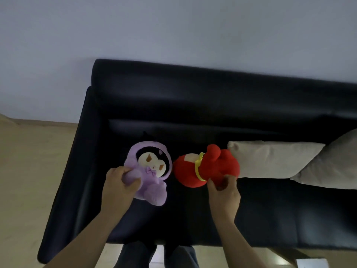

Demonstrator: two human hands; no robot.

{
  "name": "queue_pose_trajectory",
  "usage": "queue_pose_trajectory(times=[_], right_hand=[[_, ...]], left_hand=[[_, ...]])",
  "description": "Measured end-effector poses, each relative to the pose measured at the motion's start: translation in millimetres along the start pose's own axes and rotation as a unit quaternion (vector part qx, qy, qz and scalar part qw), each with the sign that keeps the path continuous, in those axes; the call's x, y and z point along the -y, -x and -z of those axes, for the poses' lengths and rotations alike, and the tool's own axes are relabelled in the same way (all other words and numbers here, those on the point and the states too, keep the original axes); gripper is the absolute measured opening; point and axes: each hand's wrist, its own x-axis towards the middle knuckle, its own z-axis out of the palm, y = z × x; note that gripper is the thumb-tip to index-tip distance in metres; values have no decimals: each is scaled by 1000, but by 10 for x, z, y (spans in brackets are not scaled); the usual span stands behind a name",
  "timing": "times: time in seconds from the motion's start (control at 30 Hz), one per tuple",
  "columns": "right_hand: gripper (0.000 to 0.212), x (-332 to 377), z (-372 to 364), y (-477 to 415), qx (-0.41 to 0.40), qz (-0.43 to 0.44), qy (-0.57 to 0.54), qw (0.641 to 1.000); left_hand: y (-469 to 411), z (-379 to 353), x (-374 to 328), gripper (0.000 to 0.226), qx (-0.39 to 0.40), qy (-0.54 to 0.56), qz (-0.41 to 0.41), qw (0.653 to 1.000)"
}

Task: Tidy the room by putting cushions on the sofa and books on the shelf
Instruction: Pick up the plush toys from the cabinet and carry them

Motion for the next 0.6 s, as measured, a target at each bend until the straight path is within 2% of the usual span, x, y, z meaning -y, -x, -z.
queue_pose_trajectory(times=[0.17,0.37,0.53,0.6], right_hand=[[19,-171,-321,-211,-34,-43,-32,998],[19,-379,-524,-391,-62,-21,-32,997],[17,-745,-719,-280,35,-83,47,995],[15,-838,-781,-248,43,-82,79,993]], left_hand=[[-170,-313,221,27,19,-10,30,999],[-372,-689,473,28,39,-17,45,998],[-458,-998,691,24,78,-21,52,995],[-504,-1132,794,23,98,-23,67,993]])
